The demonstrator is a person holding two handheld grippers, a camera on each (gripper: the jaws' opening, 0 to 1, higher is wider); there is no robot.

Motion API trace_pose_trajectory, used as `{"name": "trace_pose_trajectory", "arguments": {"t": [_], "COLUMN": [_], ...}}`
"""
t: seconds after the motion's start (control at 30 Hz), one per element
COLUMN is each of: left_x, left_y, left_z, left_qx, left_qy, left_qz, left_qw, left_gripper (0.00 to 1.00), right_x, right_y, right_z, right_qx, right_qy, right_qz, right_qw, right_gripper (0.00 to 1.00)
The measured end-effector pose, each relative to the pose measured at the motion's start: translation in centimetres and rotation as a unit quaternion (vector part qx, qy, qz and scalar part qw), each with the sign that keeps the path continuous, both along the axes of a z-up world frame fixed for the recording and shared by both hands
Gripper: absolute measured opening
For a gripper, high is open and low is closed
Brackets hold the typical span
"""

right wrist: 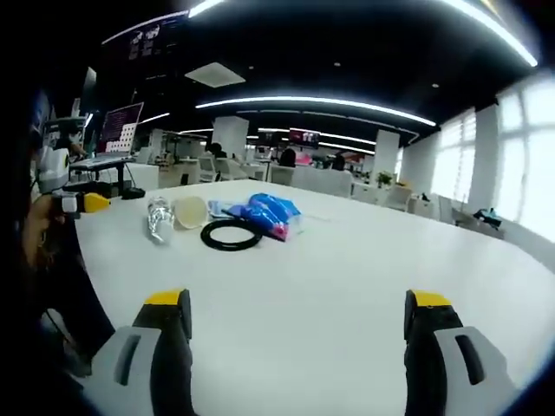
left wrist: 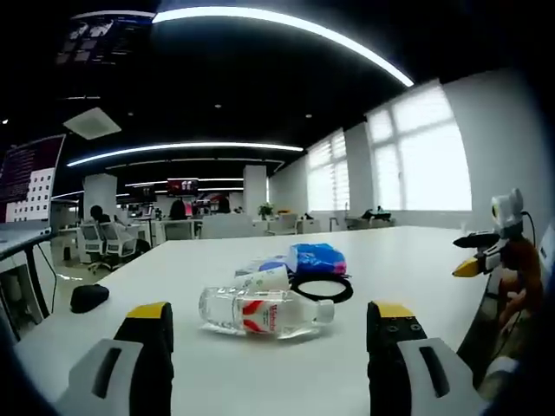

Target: Arrange the tabletop items into an orderly group along one side of the table until the central work area is clear of visible clutter.

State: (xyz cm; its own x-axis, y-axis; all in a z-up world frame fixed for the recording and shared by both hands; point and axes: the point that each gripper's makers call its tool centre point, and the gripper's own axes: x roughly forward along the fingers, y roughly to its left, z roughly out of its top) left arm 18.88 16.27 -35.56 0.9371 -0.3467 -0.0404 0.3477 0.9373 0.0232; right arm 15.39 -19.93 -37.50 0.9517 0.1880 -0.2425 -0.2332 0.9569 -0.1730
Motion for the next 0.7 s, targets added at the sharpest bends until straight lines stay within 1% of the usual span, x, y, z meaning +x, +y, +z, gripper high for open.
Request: {"name": "trace_pose_trajectory", "arguments": {"t": [0.07,0.13,0.33,0.4,0.43,0.47,0.5,0.57,0.7], "left_x": [0.02,0.03,0.01,0.00,0.07,0.08,0.07,0.04,-0.03], "left_y": [0.04,0.08,0.01,-0.12,-0.16,-0.17,-0.20,-0.26,-0.17], "left_z": [0.11,-0.02,-0.14,-0.16,-0.18,-0.21,-0.24,-0.14,0.08], "left_qx": [0.000,0.002,-0.001,0.007,0.016,0.019,0.021,0.022,0.020], "left_qy": [-0.003,0.001,0.005,0.004,0.003,0.004,0.004,0.003,-0.001], "left_qz": [0.001,0.002,0.000,0.001,0.004,0.004,0.003,0.001,0.001], "left_qw": [1.0000,1.0000,1.0000,1.0000,0.9999,0.9998,0.9998,0.9997,0.9998], "left_gripper": [0.92,0.92,0.92,0.92,0.92,0.92,0.92,0.92,0.92], "right_x": [-0.04,-0.03,-0.11,-0.19,-0.27,-0.28,-0.28,-0.28,-0.29], "right_y": [0.03,-0.01,-0.55,-0.51,-0.31,-0.12,-0.11,0.01,0.07], "right_z": [-0.01,-0.01,-0.69,-0.62,-0.39,-0.16,-0.10,0.01,-0.12], "right_qx": [-0.005,-0.007,-0.008,-0.010,-0.014,-0.016,-0.016,-0.017,-0.018], "right_qy": [0.002,0.002,0.017,0.014,0.008,0.000,-0.001,-0.004,0.000], "right_qz": [0.003,0.003,-0.006,-0.004,0.003,0.009,0.009,0.012,0.012], "right_qw": [1.0000,1.0000,0.9998,0.9998,0.9999,0.9998,0.9998,0.9998,0.9998], "right_gripper": [1.00,1.00,1.00,1.00,1.00,1.00,1.00,1.00,1.00]}}
